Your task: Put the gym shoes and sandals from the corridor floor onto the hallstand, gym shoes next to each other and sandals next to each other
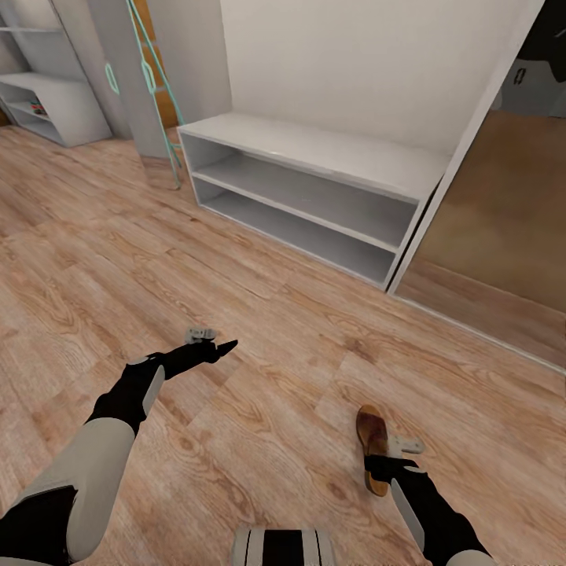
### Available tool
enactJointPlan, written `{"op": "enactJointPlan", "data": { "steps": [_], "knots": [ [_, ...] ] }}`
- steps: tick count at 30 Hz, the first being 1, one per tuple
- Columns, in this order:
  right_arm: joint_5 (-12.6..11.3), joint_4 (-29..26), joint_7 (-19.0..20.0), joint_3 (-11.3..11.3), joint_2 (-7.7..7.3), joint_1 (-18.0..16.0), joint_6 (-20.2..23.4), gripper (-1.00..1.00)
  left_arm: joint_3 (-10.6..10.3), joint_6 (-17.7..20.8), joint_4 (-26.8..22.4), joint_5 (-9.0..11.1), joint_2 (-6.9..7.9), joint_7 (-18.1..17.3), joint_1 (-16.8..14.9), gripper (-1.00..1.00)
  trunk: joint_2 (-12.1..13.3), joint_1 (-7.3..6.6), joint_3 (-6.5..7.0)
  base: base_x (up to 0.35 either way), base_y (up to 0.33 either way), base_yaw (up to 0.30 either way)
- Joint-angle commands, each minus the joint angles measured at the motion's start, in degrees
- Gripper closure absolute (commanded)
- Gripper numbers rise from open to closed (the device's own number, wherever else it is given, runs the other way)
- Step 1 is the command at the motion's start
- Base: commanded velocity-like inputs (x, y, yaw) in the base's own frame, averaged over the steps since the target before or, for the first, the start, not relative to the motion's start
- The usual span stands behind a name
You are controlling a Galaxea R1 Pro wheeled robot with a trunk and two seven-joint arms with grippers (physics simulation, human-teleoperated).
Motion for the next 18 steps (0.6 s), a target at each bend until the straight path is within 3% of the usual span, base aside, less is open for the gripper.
{"op": "enactJointPlan", "data": {
  "steps": [1, 5, 9, 18],
  "knots": [
    [-0.32, 0.04, -0.32, 0.04, -0.02, -0.01, -1.89, -1.00, 0.36, 0.44, -0.09, -0.41, -0.06, -0.44, -0.02, -1.00, -0.02, -0.01, -0.06, 0.000, 0.000, -0.009],
    [-0.27, 0.85, -0.32, 0.06, -0.02, -0.01, -10.49, -1.00, 0.36, 0.44, -0.09, -0.41, -0.06, -0.44, -0.01, -1.00, -0.02, -0.01, -0.09, 0.000, 0.000, -0.005],
    [-0.21, 4.04, -0.36, 0.11, -0.04, -0.01, -16.14, -1.00, 0.36, 0.44, -0.09, -0.41, -0.07, -0.44, -0.04, -1.00, -0.02, -0.01, -0.09, 0.000, 0.000, -0.001],
    [-0.15, 7.01, -0.40, 0.11, -0.02, -0.01, -18.96, -1.00, 0.36, 0.44, -0.09, -0.41, -0.06, -0.44, -0.03, -1.00, -0.03, 0.01, -0.32, 0.000, 0.000, 0.000]
  ]
}}
